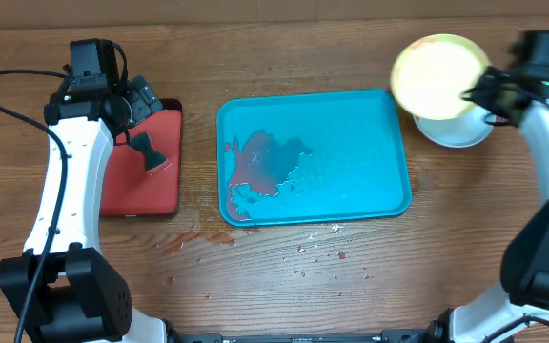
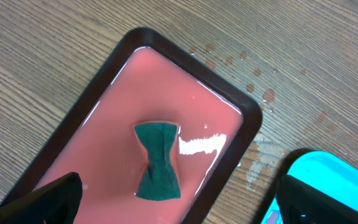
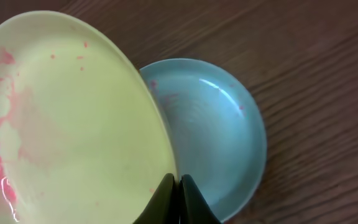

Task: Clean dirty plates on tray and stack at the side
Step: 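Lift the yellow plate with the right gripper and stack it on the plates, then release the yellow plate and withdraw the right gripper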

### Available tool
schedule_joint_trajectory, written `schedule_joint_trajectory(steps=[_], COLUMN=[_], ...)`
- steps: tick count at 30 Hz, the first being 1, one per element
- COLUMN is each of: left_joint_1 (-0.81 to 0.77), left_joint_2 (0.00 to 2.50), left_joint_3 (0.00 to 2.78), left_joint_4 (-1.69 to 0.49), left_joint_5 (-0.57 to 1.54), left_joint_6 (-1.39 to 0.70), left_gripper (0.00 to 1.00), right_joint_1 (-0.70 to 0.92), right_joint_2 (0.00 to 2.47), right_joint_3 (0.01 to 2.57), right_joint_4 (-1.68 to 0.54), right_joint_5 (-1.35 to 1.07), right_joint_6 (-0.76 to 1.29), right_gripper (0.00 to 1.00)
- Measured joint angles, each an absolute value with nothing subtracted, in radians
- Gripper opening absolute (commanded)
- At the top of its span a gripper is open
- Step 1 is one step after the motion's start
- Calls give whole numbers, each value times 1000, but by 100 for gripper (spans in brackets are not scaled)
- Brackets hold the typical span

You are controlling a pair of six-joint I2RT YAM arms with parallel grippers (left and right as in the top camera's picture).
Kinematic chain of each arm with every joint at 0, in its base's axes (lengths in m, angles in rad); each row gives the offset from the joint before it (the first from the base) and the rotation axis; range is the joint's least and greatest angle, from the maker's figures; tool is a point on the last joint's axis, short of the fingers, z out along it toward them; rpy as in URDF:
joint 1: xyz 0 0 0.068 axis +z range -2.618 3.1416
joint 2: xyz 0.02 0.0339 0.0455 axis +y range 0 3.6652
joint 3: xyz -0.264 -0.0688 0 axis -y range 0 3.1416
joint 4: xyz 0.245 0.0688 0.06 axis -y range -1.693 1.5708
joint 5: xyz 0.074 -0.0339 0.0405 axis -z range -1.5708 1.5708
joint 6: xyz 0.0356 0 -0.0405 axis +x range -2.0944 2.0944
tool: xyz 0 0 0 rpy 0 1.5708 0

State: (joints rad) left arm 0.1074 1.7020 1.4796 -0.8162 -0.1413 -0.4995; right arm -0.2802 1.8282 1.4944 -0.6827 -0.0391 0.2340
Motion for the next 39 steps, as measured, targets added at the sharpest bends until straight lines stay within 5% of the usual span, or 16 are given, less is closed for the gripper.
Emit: schedule_joint_trajectory(steps=[7,11,21,28,33,35,39], left_joint_1=[107,107,107,107,107,107,107], left_joint_2=[1702,1702,1702,1702,1702,1702,1702], left_joint_3=[1480,1480,1480,1480,1480,1480,1480], left_joint_4=[-816,-816,-816,-816,-816,-816,-816], left_joint_5=[-141,-141,-141,-141,-141,-141,-142], left_joint_6=[-500,-500,-500,-500,-500,-500,-500], left_gripper=[100,100,100,100,100,100,100], right_joint_1=[-435,-440,-430,-429,-413,-398,-333], right_joint_2=[1834,1869,1941,1930,1839,1778,1633], right_joint_3=[1439,1405,1396,1396,1391,1388,1350], right_joint_4=[-620,-569,-588,-687,-814,-856,-873], right_joint_5=[-125,-141,-181,-266,-320,-331,-337], right_joint_6=[255,259,262,270,262,252,223], right_gripper=[4,13,20,56,68,100,100])
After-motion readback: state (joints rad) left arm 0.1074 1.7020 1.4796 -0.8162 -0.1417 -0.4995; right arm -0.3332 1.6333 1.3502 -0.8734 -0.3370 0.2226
